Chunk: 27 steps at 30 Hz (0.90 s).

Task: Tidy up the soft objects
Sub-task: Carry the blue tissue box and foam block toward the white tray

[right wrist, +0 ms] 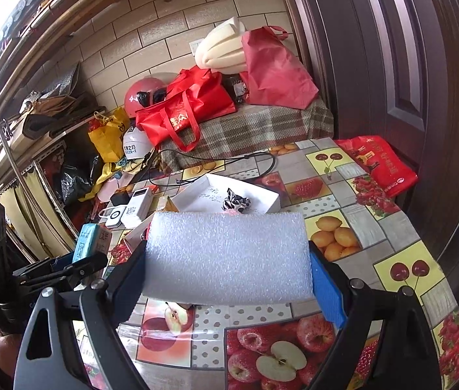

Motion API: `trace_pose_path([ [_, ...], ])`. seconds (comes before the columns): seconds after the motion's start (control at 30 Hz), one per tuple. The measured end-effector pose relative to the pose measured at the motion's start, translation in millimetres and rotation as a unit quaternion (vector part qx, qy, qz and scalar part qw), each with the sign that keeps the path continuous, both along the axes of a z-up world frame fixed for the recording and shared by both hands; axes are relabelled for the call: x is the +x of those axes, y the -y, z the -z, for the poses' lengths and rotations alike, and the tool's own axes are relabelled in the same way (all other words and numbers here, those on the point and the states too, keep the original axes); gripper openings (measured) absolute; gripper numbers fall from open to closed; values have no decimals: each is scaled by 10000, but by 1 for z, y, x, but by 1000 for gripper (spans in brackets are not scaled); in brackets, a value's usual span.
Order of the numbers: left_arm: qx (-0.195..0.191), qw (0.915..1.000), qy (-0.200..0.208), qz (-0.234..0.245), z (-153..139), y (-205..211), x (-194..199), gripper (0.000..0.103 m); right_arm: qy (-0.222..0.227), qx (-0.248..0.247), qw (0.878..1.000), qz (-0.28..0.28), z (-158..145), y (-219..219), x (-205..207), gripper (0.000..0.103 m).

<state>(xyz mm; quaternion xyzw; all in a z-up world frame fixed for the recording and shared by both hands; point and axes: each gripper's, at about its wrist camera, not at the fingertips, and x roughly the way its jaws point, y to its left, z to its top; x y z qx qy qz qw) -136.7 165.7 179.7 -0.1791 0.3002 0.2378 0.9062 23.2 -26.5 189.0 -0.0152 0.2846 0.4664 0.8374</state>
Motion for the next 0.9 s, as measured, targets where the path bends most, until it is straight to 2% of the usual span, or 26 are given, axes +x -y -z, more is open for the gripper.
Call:
trace_pose_path([
  [0.57,58,10000,-42,-26,2,-3,-2,51,-47,-79,9998,-165,2,-14,5,90],
  [0.9,92,9999,-137,31,6,-13,14,51,-58,-123,9997,-197,3,-22,10,90],
])
